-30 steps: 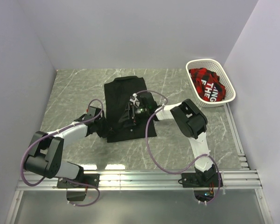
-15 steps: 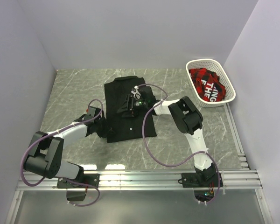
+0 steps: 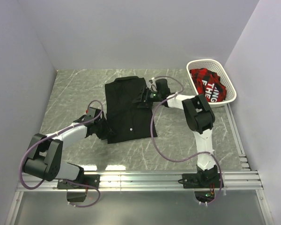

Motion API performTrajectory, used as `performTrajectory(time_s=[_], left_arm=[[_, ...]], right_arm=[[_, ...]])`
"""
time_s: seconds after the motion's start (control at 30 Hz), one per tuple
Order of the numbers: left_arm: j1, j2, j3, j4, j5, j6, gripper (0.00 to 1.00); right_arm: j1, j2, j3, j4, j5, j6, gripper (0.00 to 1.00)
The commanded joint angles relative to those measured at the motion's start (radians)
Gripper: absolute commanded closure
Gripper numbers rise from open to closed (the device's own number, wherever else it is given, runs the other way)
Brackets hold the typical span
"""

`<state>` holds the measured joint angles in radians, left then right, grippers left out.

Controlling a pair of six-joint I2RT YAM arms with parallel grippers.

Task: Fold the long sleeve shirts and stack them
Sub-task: Fold the shirt

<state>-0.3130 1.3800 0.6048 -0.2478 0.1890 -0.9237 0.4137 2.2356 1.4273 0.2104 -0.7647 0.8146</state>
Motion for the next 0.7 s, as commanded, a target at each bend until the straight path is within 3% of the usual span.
performTrajectory(time_s=[0.0,0.17,0.3,0.4,0.53,0.67], left_arm=[[0.005,-0.038,0.045,-0.093,-0.060,0.039,0.59],[0.003,-0.078,0.133,-0.125,-0.072,0.054,0.41],[-0.004,-0.139,0.155,-0.120,-0.025,0.066,0.41],[-0.026,-0.145,0.153,-0.084,0.058,0.066,0.52],[-0.086,-0.095,0.148,-0.019,0.136,0.036,0.74],[-0.149,-0.007,0.167,0.008,0.156,0.033,0.83]], right_arm=[[-0.018,-0.158,0.003,-0.127,0.082,-0.150,0.28],[-0.016,-0.324,-0.100,-0.164,0.061,-0.203,0.28],[0.010,-0.421,-0.214,-0.233,-0.005,-0.270,0.29],[0.045,-0.456,-0.292,-0.249,-0.048,-0.296,0.29],[0.106,-0.447,-0.355,-0.232,-0.103,-0.305,0.29],[0.151,-0.392,-0.381,-0.212,-0.151,-0.307,0.29]])
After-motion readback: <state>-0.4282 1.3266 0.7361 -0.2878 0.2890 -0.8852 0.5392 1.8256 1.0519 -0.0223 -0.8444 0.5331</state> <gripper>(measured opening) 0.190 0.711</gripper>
